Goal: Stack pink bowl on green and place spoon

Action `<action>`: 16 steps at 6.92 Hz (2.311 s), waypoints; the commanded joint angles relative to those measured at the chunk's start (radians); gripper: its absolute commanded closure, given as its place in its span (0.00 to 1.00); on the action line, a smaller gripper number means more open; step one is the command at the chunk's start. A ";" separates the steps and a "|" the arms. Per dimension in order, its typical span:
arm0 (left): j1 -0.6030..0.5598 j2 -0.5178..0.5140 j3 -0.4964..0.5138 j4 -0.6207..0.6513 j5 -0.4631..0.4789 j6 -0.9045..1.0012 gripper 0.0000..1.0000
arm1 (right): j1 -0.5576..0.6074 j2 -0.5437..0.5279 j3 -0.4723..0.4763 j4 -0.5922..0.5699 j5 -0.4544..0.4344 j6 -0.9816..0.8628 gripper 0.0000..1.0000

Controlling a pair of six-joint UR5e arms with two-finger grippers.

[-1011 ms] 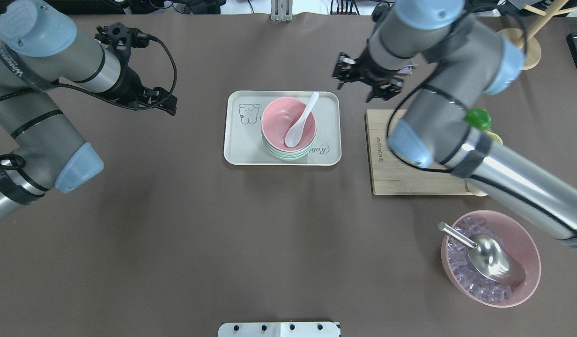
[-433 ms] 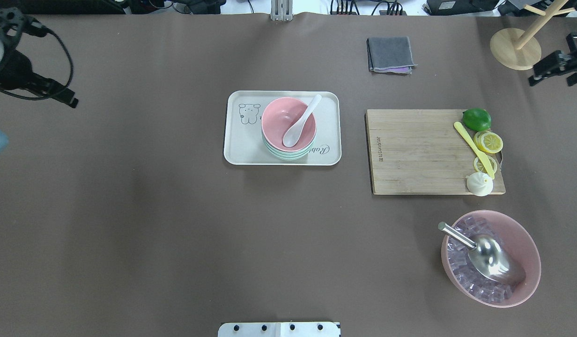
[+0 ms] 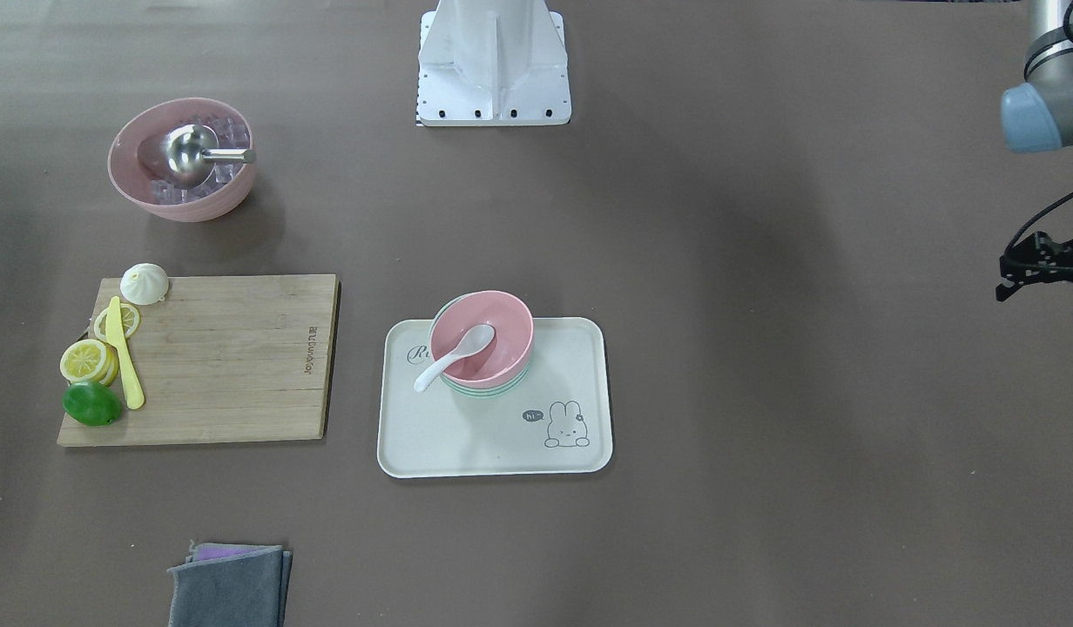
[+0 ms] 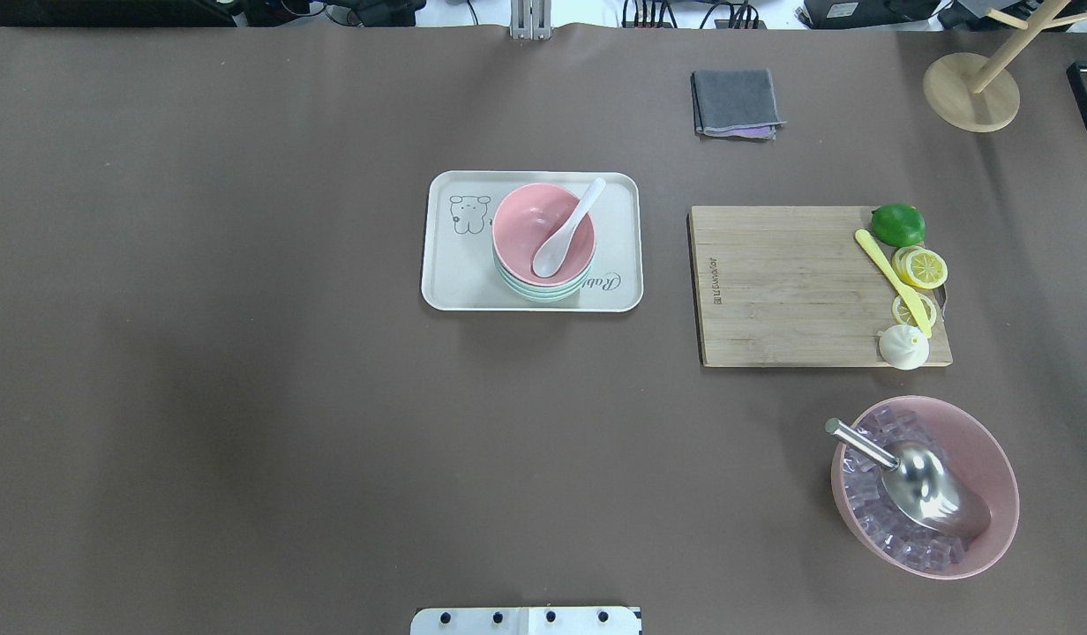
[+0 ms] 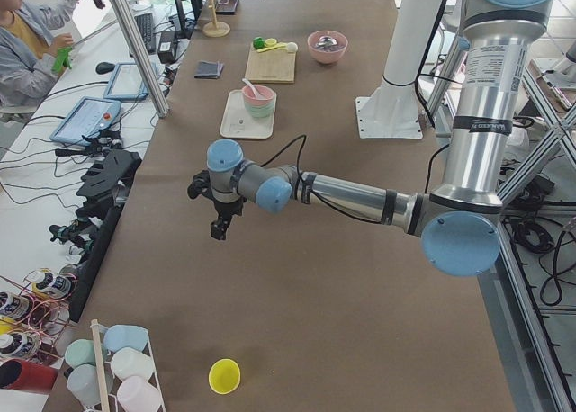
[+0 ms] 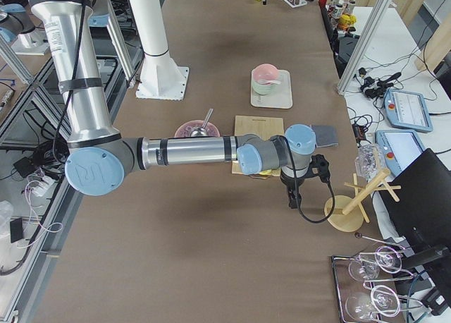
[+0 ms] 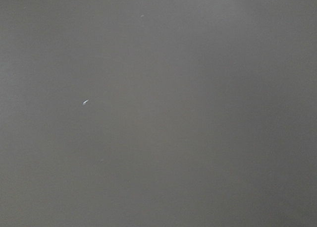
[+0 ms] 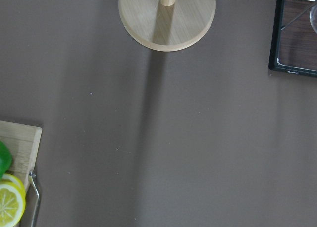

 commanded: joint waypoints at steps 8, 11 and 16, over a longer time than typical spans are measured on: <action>-0.066 0.039 0.020 -0.061 -0.030 0.006 0.02 | 0.014 -0.023 0.035 0.004 0.006 -0.025 0.00; -0.065 0.039 0.018 -0.061 -0.025 0.006 0.02 | 0.006 -0.030 0.036 0.026 0.015 -0.021 0.00; -0.065 0.039 0.018 -0.061 -0.025 0.006 0.02 | -0.014 -0.092 0.005 0.246 0.034 -0.007 0.00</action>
